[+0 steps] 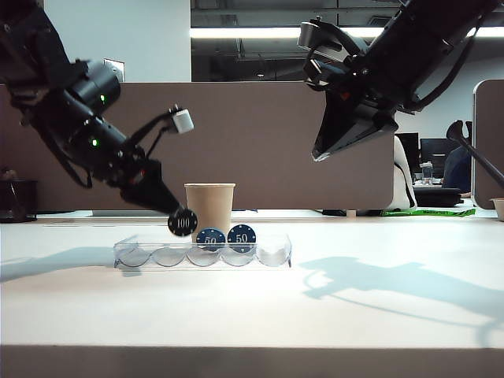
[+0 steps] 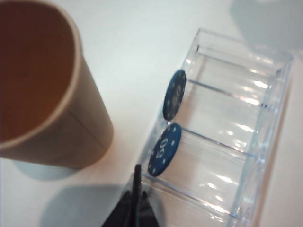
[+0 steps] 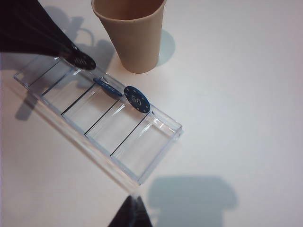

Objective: Pick up the chip with the greater value and put it into the paper cup.

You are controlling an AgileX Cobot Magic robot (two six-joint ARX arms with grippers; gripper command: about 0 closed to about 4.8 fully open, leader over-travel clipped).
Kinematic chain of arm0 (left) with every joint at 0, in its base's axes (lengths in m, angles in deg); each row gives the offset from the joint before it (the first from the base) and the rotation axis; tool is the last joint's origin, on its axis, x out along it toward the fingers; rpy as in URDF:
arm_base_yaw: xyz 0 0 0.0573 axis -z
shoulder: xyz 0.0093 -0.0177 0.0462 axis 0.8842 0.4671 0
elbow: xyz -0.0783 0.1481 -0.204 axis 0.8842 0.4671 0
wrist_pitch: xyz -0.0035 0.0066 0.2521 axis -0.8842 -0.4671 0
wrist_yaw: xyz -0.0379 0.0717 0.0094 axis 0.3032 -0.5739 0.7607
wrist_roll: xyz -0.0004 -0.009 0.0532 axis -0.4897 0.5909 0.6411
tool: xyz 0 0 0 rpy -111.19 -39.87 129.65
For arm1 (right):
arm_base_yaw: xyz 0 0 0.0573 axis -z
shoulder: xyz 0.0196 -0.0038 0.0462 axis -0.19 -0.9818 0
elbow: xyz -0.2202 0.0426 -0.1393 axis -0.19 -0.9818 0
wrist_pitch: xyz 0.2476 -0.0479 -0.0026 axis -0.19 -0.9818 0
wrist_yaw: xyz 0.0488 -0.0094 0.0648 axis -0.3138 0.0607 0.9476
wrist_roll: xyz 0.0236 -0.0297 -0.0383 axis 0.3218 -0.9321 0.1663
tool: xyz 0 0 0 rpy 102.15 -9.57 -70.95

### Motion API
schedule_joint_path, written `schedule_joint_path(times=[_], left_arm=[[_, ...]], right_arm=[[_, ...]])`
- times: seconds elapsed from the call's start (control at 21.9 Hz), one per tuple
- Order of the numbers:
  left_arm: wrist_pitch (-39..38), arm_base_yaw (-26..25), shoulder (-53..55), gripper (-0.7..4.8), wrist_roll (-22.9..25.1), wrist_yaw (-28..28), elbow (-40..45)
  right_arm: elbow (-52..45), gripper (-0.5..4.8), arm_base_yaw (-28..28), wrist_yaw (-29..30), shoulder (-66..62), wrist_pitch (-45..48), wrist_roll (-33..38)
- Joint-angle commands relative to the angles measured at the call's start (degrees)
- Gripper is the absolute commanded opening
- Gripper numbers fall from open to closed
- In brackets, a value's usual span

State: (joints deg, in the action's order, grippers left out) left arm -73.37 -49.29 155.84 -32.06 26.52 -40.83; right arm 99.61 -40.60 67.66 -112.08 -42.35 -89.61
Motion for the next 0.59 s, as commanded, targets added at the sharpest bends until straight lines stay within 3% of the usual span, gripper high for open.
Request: schedule_joint_path(times=[0.05, 0.37, 0.59], left_arm=[[0.09, 0.07, -2.69, -0.06, -0.31, 0.72, -0.28], [2.73, 0.07, -10.25, -0.06, -1.81, 4.79, -0.33], [11.76, 0.07, -10.16, -0.06, -6.14, 4.76, -0.33]], right_arm=[[0.20, -0.01, -0.04, 0.09, 0.13, 0.57, -0.17], [0.20, -0.01, -0.04, 0.09, 0.15, 0.59, -0.17], [0.20, -0.01, -0.04, 0.11, 0.15, 0.59, -0.15]])
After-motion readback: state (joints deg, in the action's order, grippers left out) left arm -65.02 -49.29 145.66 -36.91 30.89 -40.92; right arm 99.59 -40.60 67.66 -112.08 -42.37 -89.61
